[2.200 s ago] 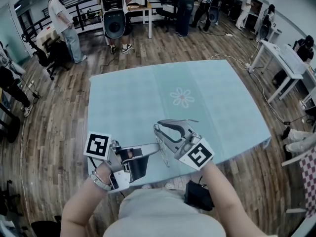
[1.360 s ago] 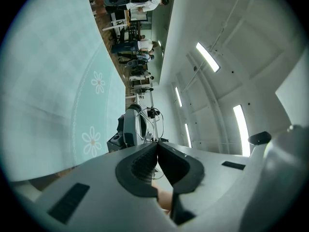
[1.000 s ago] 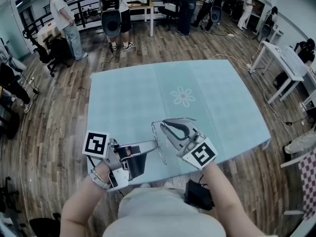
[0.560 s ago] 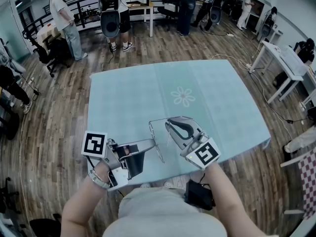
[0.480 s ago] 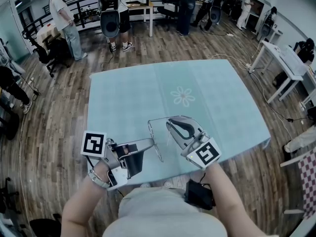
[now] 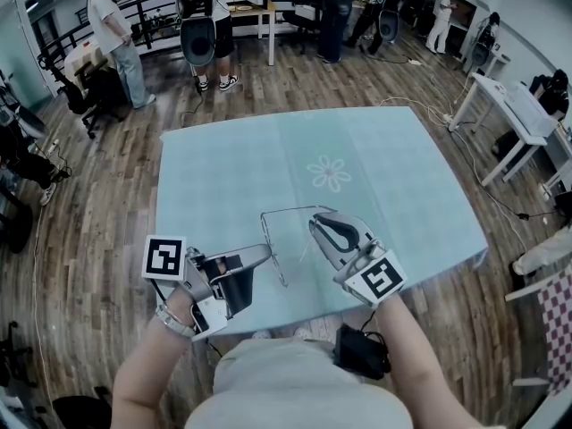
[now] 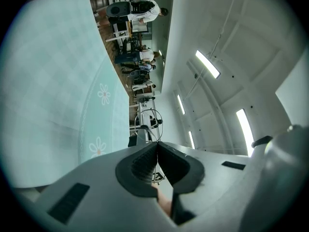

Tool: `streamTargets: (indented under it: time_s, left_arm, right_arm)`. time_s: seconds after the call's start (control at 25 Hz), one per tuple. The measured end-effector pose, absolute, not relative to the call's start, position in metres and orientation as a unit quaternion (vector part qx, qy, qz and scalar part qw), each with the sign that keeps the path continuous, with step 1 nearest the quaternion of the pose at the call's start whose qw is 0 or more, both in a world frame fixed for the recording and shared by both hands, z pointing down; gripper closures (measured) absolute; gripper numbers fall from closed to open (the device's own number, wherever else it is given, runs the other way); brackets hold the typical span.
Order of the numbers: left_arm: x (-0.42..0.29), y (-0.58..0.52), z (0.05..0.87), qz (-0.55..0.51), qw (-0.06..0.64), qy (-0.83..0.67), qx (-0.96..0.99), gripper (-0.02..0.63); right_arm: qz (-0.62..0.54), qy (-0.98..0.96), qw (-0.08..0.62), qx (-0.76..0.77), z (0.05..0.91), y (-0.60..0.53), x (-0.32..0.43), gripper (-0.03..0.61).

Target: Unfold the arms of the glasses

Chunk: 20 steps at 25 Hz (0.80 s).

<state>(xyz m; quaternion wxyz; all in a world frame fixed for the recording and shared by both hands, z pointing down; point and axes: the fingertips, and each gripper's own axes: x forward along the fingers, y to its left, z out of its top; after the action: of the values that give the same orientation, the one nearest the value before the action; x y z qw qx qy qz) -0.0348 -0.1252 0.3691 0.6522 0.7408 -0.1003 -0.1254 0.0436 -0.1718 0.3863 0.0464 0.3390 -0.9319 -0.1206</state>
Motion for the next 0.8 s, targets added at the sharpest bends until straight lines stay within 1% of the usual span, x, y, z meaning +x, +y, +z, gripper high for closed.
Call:
streamTargets:
  time_s: [0.8]
  left_arm:
    - [-0.058, -0.144, 0.373, -0.152, 0.638, -0.139, 0.742, 0.603]
  right_arm:
    - [-0.102, -0.926, 0.054, 0.360, 0.393, -0.168, 0.061, 0.541]
